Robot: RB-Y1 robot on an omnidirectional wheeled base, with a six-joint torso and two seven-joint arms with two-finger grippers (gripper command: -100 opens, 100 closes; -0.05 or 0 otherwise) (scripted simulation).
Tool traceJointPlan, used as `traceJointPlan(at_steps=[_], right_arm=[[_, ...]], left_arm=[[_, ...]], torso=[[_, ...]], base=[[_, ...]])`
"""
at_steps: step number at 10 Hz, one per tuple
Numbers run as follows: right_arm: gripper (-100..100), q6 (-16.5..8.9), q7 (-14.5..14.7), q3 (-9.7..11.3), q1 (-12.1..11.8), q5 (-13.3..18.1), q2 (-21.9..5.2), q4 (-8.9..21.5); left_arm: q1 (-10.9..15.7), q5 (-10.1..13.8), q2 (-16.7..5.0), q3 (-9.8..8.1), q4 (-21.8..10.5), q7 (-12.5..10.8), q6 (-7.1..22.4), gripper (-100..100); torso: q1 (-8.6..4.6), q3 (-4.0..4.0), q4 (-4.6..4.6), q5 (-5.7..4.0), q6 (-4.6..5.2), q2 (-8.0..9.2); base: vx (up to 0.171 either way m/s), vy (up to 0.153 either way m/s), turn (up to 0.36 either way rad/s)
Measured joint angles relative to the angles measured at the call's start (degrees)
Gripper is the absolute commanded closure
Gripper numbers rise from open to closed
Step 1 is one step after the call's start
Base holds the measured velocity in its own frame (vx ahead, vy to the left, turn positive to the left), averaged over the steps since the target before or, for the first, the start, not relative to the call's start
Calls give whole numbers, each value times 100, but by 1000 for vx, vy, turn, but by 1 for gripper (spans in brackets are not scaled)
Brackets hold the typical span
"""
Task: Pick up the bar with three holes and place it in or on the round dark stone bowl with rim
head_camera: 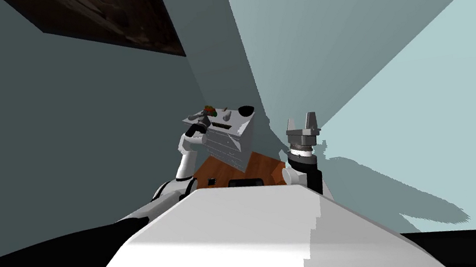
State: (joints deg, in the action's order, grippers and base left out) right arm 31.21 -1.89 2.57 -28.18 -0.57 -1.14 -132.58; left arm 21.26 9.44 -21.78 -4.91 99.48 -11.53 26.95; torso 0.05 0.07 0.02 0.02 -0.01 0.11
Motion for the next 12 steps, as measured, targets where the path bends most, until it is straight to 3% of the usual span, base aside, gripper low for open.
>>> traceJointPlan(at_steps=[12], right_arm=[[0,0,0,0,-1,0,0,0]], left_arm=[[993,1032,-704,355,-889,-361,1757,-100]], torso=[[-3,-5,-2,0,-2,-8]], base=[[-15,24,-58]])
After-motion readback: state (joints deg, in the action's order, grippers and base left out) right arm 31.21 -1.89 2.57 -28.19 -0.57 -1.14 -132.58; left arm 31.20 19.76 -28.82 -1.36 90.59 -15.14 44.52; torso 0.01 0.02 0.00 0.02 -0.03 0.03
